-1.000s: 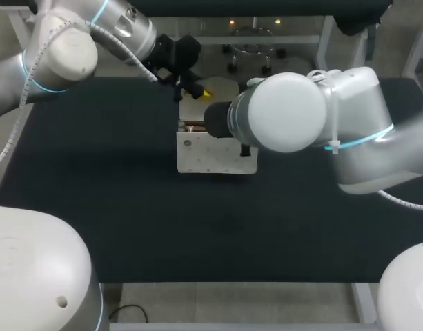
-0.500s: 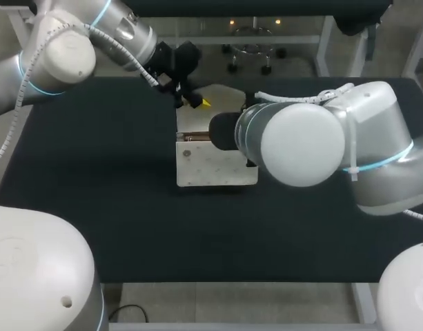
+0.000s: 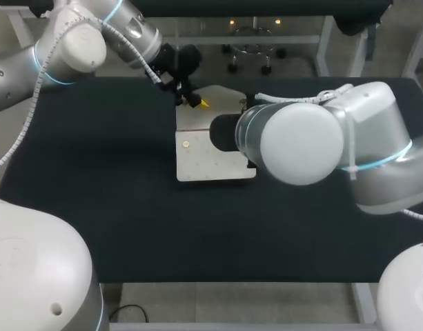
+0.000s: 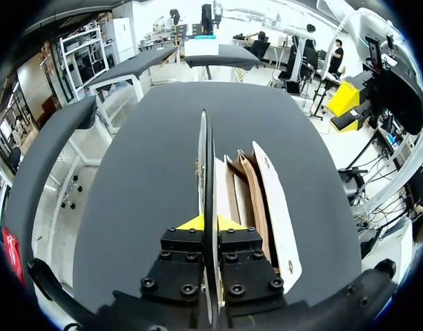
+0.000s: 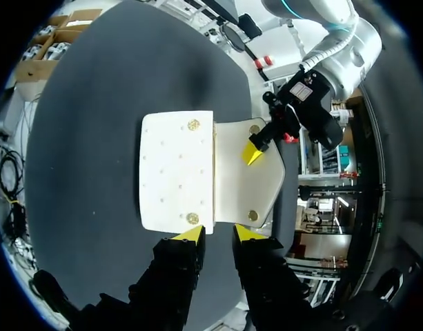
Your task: Pick up the bag, open it, inspect its contents, close it, and place it on the opposite side
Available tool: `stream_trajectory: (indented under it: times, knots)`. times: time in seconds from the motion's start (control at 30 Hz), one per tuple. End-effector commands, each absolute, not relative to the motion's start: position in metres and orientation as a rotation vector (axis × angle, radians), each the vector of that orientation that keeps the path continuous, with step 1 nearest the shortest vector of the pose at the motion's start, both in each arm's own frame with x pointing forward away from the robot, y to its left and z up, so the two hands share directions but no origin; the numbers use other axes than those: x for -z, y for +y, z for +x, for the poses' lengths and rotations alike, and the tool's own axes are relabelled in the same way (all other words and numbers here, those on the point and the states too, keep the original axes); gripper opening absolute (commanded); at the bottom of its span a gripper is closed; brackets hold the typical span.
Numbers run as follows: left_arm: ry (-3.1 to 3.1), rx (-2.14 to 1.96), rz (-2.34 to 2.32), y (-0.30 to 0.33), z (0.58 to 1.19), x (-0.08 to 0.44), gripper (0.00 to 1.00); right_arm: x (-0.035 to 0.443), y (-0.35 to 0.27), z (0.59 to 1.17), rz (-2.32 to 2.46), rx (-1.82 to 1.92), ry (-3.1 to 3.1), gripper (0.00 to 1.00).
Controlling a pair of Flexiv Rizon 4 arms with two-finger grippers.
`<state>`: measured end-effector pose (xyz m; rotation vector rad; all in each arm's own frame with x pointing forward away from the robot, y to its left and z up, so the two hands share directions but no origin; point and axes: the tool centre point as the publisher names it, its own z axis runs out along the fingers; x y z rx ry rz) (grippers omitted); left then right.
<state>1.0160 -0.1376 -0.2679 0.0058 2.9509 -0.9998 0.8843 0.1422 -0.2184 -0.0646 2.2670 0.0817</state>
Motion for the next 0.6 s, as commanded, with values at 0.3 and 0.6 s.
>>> stream_trajectory:
  times: [0.3, 0.6]
  knots:
    - [2.822, 0.981, 0.165, -0.135, 1.018, 0.281, 0.0, 0.223, 0.146, 0.89, -0.067, -0.067, 2.285, 0.27]
    - [2.707, 0.95, 0.265, -0.135, 1.0, 0.284, 0.0, 0.227, 0.149, 0.886, -0.078, -0.073, 2.304, 0.27]
